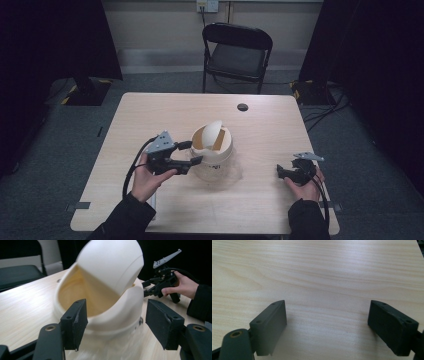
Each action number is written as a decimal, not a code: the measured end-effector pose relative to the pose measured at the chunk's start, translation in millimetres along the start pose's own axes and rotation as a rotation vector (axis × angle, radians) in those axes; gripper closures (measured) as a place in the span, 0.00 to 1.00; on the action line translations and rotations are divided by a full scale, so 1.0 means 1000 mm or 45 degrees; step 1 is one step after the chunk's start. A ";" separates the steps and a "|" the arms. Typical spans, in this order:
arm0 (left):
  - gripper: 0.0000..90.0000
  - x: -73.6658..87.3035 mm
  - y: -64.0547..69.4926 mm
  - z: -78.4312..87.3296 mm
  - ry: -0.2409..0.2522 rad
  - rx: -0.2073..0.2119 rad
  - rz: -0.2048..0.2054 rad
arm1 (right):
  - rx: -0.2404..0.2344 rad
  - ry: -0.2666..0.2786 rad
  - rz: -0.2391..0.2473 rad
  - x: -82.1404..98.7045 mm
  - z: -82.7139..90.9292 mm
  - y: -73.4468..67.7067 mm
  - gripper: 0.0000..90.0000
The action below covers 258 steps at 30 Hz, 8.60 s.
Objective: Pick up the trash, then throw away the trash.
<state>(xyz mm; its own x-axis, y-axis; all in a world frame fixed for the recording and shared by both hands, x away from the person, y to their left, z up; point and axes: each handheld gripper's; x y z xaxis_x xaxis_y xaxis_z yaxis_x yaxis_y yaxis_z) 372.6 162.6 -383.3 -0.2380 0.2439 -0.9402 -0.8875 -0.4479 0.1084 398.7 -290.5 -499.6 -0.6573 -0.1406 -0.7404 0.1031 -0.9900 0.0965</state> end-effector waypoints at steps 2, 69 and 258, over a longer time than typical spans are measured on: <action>0.38 0.003 -0.001 0.013 0.000 -0.034 0.003 | 0.000 0.000 0.000 0.000 0.000 0.000 0.16; 0.89 0.124 -0.037 0.071 -0.234 -0.449 0.418 | -0.008 0.006 0.004 0.000 0.001 -0.001 0.21; 0.33 0.142 -0.019 0.059 -0.424 -0.497 0.253 | -0.838 0.930 0.019 -0.180 0.121 -0.149 0.55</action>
<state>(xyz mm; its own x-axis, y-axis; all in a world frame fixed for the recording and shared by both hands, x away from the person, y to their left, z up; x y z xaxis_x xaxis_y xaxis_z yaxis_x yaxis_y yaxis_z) 332.7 256.0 -499.6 -0.5544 0.3524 -0.7540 -0.6155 -0.7834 0.0864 411.2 -119.0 -300.5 -0.0520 0.1093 -0.9926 0.6487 -0.7520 -0.1168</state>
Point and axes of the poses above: each handheld gripper's, and its own axes: z roughly backward along the jaws, x roughly out of its underside, y roughly to its right, and after that the axes turned 7 degrees about x, right-handed
